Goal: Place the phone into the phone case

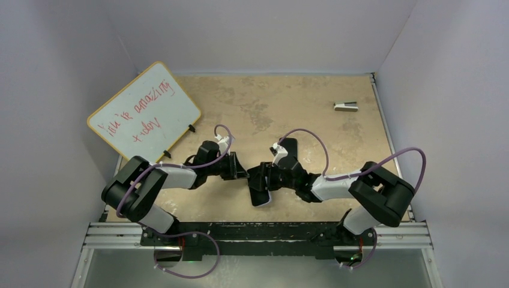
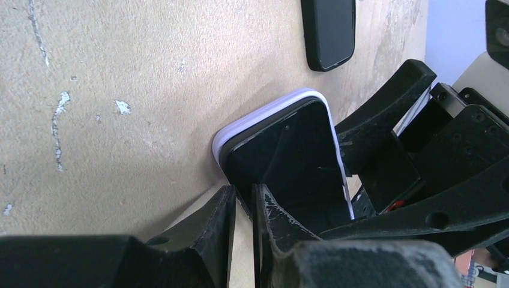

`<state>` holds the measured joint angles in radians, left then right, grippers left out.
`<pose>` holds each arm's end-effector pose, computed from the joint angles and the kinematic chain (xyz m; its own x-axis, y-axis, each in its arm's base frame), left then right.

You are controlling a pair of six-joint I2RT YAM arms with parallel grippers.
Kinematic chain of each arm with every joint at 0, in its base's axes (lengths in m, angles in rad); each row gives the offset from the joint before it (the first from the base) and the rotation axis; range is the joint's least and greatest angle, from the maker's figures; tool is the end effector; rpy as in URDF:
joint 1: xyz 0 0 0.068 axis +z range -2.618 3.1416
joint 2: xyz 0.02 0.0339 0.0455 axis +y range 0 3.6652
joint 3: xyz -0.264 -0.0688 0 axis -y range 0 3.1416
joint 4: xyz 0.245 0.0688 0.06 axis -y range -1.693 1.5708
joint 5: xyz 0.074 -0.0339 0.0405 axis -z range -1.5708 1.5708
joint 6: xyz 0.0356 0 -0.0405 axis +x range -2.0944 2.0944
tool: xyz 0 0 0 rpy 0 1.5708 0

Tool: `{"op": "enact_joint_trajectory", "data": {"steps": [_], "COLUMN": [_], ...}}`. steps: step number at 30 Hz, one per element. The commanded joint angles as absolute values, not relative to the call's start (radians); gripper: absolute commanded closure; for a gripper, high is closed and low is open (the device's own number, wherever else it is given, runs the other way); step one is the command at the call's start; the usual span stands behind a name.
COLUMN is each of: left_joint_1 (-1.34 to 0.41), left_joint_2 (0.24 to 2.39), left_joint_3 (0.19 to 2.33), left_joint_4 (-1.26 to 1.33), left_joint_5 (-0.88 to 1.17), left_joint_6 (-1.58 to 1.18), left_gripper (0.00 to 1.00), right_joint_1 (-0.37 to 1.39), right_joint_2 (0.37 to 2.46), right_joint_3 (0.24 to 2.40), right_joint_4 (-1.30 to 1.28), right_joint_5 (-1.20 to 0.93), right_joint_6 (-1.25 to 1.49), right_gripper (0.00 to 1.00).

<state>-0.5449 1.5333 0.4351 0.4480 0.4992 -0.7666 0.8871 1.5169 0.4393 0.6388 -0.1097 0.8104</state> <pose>0.2125 -0.1487 0.1228 -0.9146 -0.1578 -0.3723 0.2034 0.6162 -0.7609 0.1698 0.2146 0.1432 -0.7887 0.1723 -0.5902 -0.3798 0.6184 0.6880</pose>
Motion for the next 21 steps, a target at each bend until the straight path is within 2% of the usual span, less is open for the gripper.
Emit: {"op": "enact_joint_trajectory", "data": {"steps": [1, 6, 14, 21], "left_joint_1": [-0.549, -0.549, -0.551, -0.581], "left_joint_2": [1.531, 1.549, 1.603, 1.62], "left_joint_3": [0.455, 0.467, 0.506, 0.505], "left_joint_4": [0.504, 0.515, 0.527, 0.552], "left_joint_5": [0.533, 0.549, 0.566, 0.597], "left_joint_6": [-0.765, -0.769, -0.778, -0.826], "left_gripper": [0.8, 0.74, 0.7, 0.83], "right_joint_1": [0.874, 0.86, 0.852, 0.841], "right_joint_2": [1.486, 1.464, 1.499, 1.531], "right_joint_3": [0.433, 0.417, 0.418, 0.423], "right_joint_4": [0.559, 0.561, 0.587, 0.632], "right_joint_5": [-0.041, -0.046, -0.068, -0.128], "right_joint_6": [0.763, 0.758, 0.753, 0.755], "right_gripper": [0.35, 0.42, 0.54, 0.55]}}
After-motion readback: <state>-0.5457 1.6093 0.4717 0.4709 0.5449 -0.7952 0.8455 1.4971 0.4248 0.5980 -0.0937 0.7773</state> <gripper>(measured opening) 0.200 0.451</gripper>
